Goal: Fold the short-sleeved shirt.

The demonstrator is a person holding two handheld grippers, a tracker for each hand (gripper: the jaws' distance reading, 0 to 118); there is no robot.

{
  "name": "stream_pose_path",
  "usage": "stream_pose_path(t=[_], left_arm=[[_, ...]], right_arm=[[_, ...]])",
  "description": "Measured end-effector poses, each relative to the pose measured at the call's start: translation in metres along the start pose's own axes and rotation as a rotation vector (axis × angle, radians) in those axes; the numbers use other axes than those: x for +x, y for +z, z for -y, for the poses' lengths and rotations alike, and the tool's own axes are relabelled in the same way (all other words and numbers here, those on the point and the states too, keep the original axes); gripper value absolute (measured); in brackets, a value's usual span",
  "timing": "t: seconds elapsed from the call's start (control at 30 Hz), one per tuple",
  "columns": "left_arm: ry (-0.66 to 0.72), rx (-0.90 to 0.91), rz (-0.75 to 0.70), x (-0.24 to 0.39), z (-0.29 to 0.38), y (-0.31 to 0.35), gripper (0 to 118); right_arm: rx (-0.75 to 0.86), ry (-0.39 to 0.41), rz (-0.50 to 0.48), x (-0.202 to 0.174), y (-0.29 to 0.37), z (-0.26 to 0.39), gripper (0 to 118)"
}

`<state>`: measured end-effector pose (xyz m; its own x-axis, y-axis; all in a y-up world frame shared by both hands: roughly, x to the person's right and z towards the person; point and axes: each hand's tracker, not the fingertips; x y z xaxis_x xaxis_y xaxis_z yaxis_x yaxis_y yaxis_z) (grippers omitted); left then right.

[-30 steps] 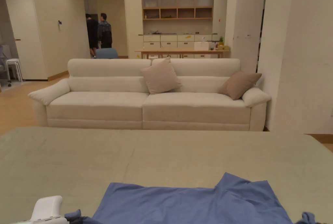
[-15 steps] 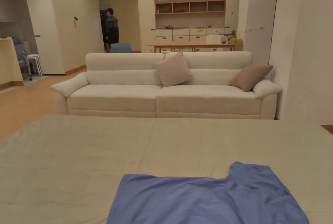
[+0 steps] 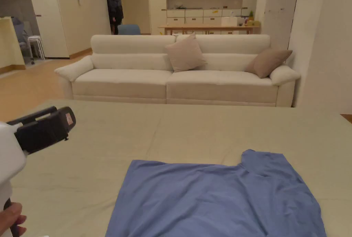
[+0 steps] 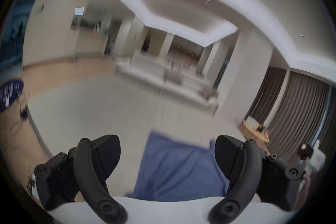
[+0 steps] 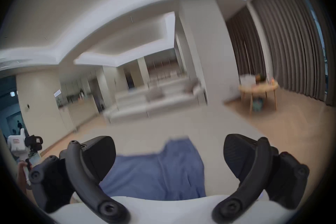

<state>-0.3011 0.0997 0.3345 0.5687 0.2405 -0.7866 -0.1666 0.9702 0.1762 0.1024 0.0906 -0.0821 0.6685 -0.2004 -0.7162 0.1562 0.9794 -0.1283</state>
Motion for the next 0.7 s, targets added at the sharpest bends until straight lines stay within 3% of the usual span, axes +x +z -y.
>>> stream_pose_path(t=[0.03,0.1,0.13,0.17,0.2,0.23,0.3,0.33,0.37,0.43,0.5,0.6,0.63,0.67,0.7], left_arm=[[-0.051,0.062,-0.018,0.013,-0.01,0.014,105],[-0.134,0.137,-0.022,0.033,-0.022,0.033,102],[-0.168,0.156,-0.027,0.039,-0.025,0.039,91],[-0.186,0.167,-0.048,0.044,-0.027,0.043,65],[-0.194,0.164,-0.07,0.034,-0.023,0.035,16],[-0.193,0.162,-0.041,0.035,-0.021,0.036,0],[-0.203,0.129,-0.016,0.037,-0.016,0.035,0],[-0.22,0.1,-0.008,0.038,-0.011,0.033,0],[-0.235,0.057,0.009,0.037,-0.005,0.029,0],[-0.232,-0.064,0.033,0.033,0.012,0.017,0],[-0.186,-0.275,0.077,0.019,0.043,-0.009,0],[-0.142,-0.6,0.026,-0.008,0.112,-0.049,0],[-0.19,-0.662,-0.019,-0.017,0.14,-0.06,0],[-0.229,-0.673,-0.085,-0.026,0.162,-0.067,3],[-0.248,-0.73,-0.104,-0.036,0.186,-0.076,23]], right_arm=[[0.038,0.017,0.068,-0.007,0.009,-0.006,116],[0.14,0.047,0.11,-0.014,0.023,-0.011,111],[0.149,0.056,0.122,-0.012,0.025,-0.011,101],[0.135,0.052,0.151,-0.012,0.025,-0.013,77],[0.113,0.045,0.158,-0.011,0.023,-0.015,28],[0.095,0.02,0.136,-0.005,0.024,-0.012,1],[0.06,-0.05,-0.058,0.009,0.026,-0.005,0],[0.056,-0.101,-0.092,0.011,0.027,-0.001,0],[0.038,-0.12,-0.055,0.009,0.027,0.001,0],[-0.018,-0.024,0.006,0.015,0.023,0.013,0],[-0.066,0.013,0.057,0.014,0.02,0.025,0],[-0.137,-0.03,0.034,0.018,0.016,0.05,0],[-0.184,-0.033,0.035,0.019,0.012,0.059,0],[-0.222,-0.032,0.044,0.02,0.008,0.066,0],[-0.249,-0.035,0.06,0.021,0.005,0.074,0]])
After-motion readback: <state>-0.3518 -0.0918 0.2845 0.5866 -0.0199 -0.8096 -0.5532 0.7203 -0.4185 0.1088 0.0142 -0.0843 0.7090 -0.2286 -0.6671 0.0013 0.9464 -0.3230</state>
